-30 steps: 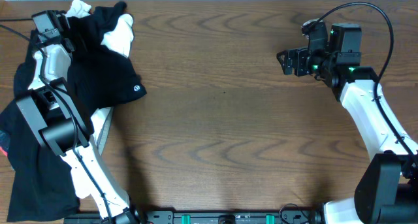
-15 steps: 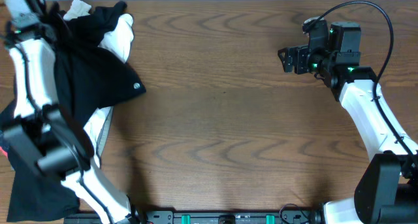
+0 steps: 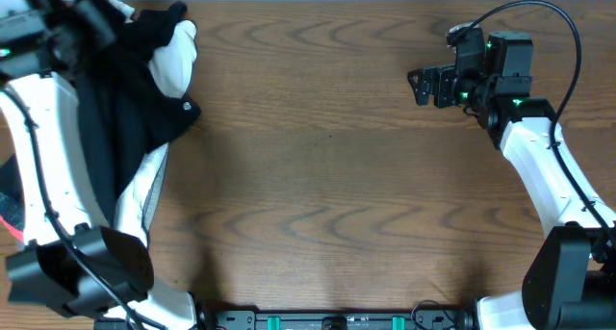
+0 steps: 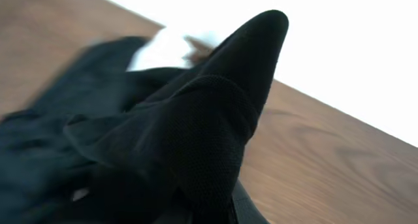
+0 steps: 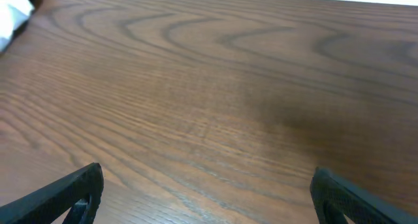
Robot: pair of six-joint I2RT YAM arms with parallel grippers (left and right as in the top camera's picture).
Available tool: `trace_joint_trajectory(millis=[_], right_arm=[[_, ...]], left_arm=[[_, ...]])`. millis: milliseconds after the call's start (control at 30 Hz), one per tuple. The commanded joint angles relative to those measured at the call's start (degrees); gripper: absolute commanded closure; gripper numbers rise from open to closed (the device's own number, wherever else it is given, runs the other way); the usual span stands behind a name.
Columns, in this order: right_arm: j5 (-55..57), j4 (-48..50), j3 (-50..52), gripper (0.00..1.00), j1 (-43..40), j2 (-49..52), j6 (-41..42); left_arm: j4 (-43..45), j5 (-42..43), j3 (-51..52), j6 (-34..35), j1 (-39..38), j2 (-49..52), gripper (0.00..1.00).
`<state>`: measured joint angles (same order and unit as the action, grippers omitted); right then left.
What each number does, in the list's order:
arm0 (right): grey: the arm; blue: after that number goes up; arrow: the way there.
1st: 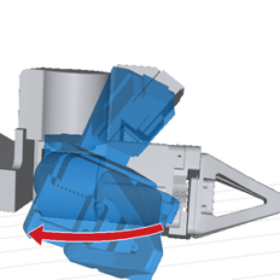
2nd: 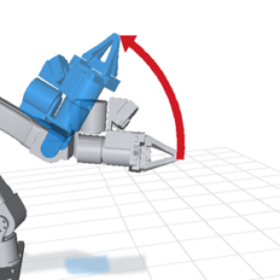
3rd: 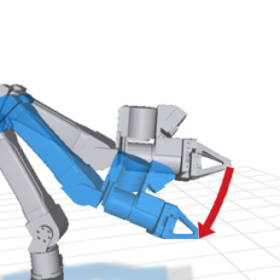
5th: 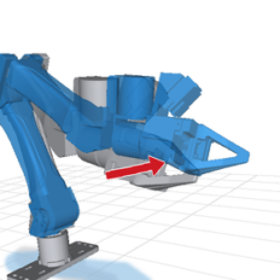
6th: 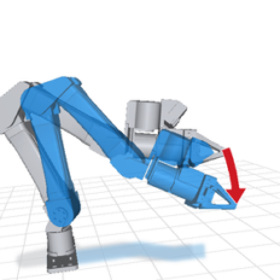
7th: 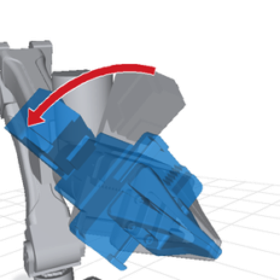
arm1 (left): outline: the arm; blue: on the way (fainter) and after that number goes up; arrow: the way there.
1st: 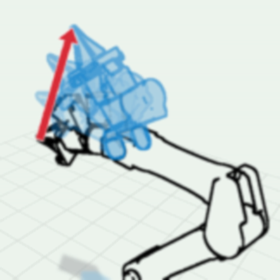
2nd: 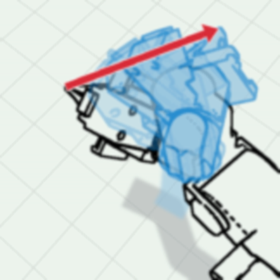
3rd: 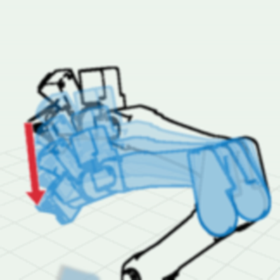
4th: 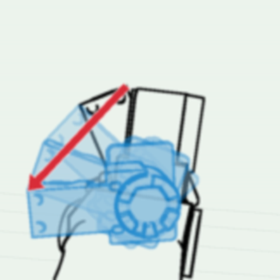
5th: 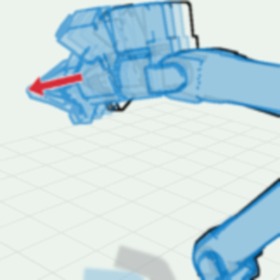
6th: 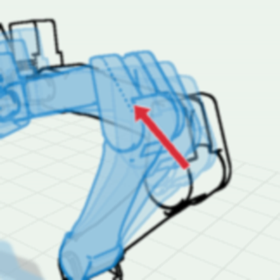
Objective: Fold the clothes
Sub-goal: 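Pull the black shirt out rightward and grasp its sleeve with right gripper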
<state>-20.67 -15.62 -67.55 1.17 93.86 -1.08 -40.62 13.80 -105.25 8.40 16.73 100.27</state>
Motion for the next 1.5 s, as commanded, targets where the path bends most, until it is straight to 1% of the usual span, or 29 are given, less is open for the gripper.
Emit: trace_joint_trajectory(millis=[0,200,333,567,833,1067,1200,1333,1433,1467], right_arm=[[-4.9,-0.6,-1.0,0.01,-1.6,-4.1,0.2],[-5.7,-5.5,-1.0,0.01,-4.7,-13.8,0.2],[-3.3,-11.3,-1.0,0.01,-8.6,-21.6,0.2],[-3.4,-15.4,-1.0,0.01,-15.1,-28.0,2.1],[-4.0,-17.5,-1.0,0.01,-15.8,-28.3,3.0],[-3.7,-17.5,-1.0,0.01,-17.1,-28.3,3.0],[-3.6,-17.6,-1.0,0.01,-19.8,-28.3,4.4],[-3.6,-19.0,-1.0,0.01,-22.3,-28.3,4.9],[-3.6,-19.6,-1.0,0.01,-22.6,-28.3,4.9],[-3.6,-19.7,-1.0,0.01,-22.6,-28.3,4.9]], left_arm=[[0.6,7.7,-0.9,0.6,-7.3,-3.6,0.94],[1.0,7.6,-0.9,-0.2,-20.8,-3.8,0.94],[2.2,7.6,-0.9,-0.4,-29.2,-3.8,0.94],[3.5,7.4,-0.9,-0.8,-38.6,-3.5,0.94],[5.0,7.4,-0.9,-0.8,-45.9,0.7,0.94],[10.1,7.4,-0.9,-0.8,-51.7,6.9,0.94],[15.4,7.4,-0.9,-0.8,-53.5,10.1,0.94],[23.6,7.4,-0.9,-0.8,-54.3,13.6,0.94],[30.3,7.5,-0.9,-0.8,-54.3,15.8,0.94],[31.8,7.4,-0.9,-0.8,-54.3,16.4,0.88]])
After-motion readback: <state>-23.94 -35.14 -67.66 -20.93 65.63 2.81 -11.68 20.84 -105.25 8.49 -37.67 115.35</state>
